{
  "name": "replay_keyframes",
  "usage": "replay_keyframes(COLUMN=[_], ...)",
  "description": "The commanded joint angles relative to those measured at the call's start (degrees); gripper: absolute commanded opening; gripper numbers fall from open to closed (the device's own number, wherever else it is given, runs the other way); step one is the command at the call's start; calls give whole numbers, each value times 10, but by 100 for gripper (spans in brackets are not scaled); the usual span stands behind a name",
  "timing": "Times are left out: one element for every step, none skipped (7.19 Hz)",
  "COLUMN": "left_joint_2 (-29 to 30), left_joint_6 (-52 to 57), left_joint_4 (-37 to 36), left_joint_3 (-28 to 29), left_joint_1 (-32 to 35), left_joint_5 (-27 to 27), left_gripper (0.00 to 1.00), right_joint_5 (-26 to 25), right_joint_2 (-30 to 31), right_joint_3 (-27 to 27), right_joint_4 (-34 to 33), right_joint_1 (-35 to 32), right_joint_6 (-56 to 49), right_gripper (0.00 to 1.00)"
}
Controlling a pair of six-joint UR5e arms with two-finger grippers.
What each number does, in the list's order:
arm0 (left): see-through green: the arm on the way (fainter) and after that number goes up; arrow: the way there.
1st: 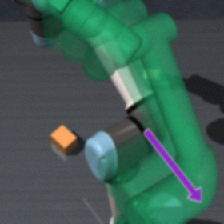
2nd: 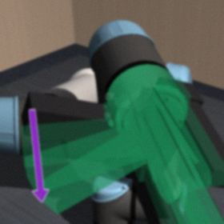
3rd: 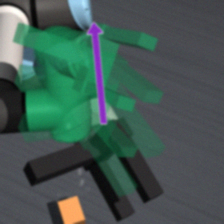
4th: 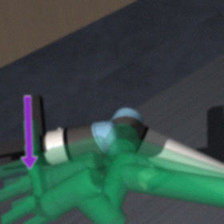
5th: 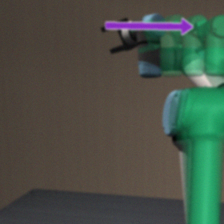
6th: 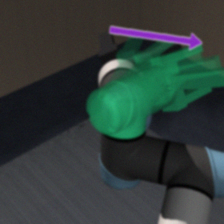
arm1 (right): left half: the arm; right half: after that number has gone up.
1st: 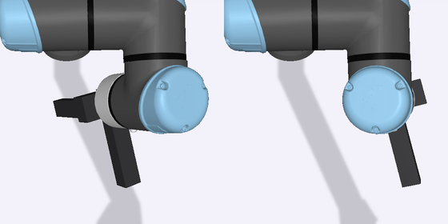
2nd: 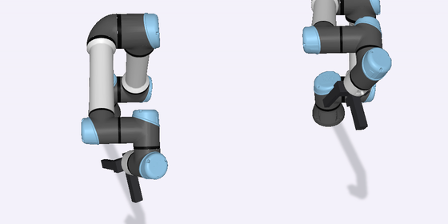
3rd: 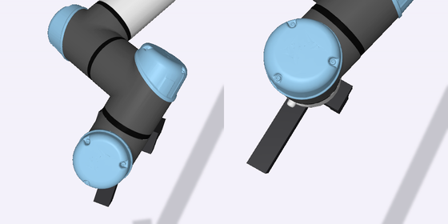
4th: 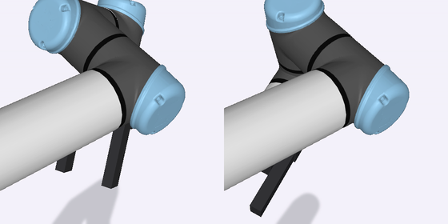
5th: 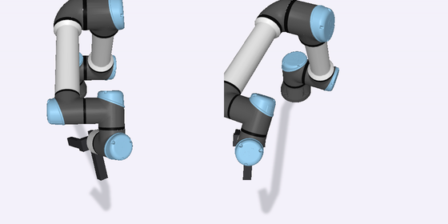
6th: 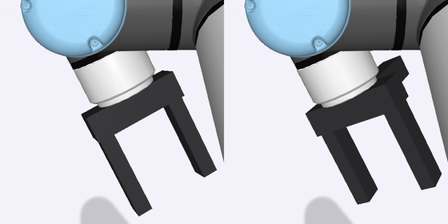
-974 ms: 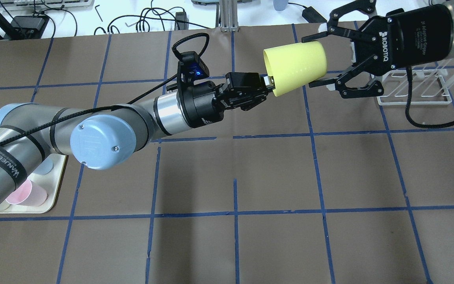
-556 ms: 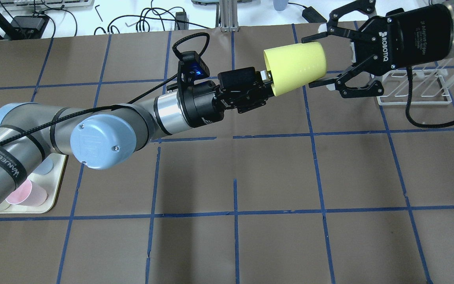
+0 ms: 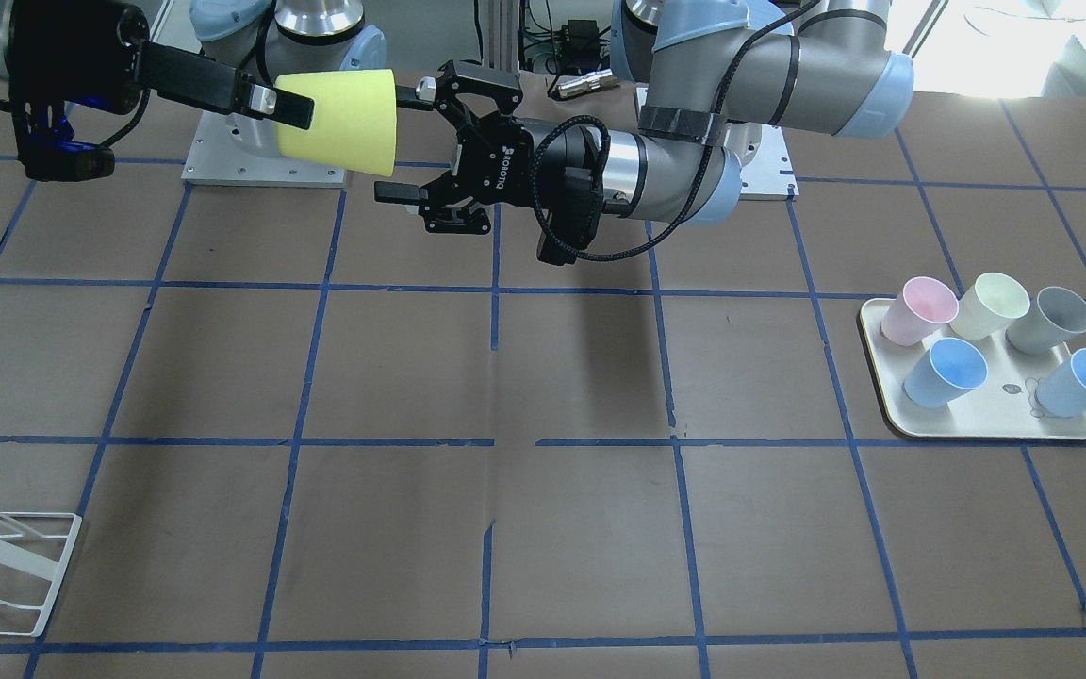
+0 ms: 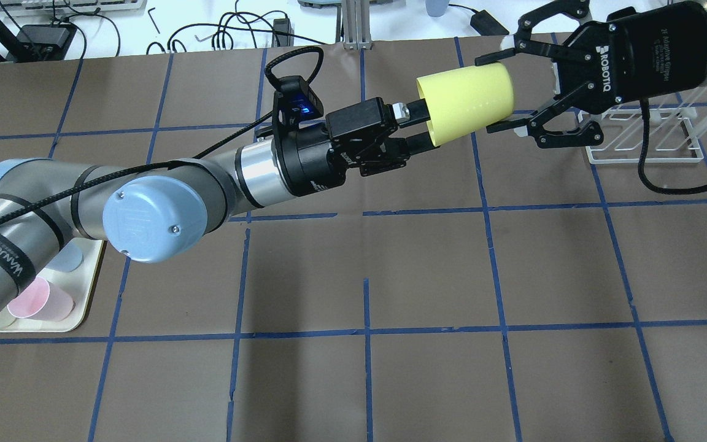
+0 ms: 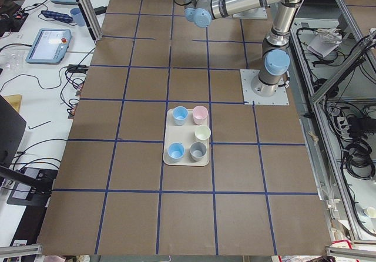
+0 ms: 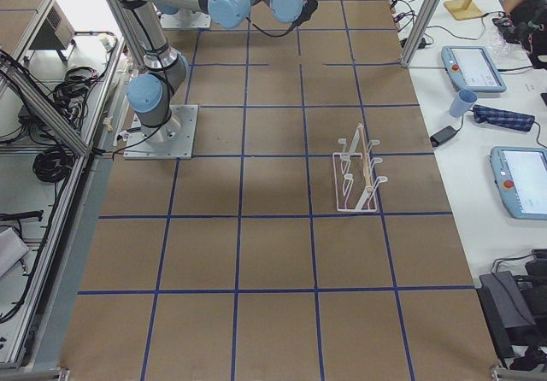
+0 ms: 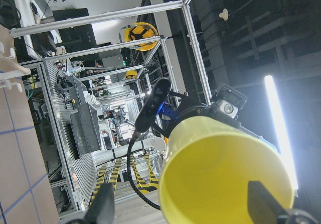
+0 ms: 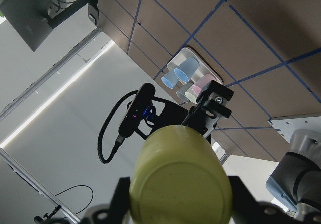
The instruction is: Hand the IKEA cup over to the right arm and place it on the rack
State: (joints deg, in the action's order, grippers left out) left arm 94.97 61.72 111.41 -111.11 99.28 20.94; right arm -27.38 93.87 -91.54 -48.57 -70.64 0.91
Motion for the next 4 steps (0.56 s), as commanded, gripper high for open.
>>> replay_keyframes(left_joint_2=[-3, -3, -7, -12], left_joint_6=[-30, -31, -34, -36], left_joint_4=[-8, -8, -7, -8], left_joint_3=[-1, -2, -1, 1], left_joint_1=[-17, -37, -59, -86], left_joint_5=[-1, -10, -47, -104], left_gripper=[93, 97, 97, 97], right_joint_5=[-58, -109, -176, -253], right_joint_2=[-17, -26, -39, -42], right_joint_3=[47, 73, 92, 96], right_joint_4=[-16, -40, -74, -129], right_joint_1=[9, 14, 14, 14], right_joint_6=[8, 13, 17, 18], right_gripper=[11, 11, 11, 12])
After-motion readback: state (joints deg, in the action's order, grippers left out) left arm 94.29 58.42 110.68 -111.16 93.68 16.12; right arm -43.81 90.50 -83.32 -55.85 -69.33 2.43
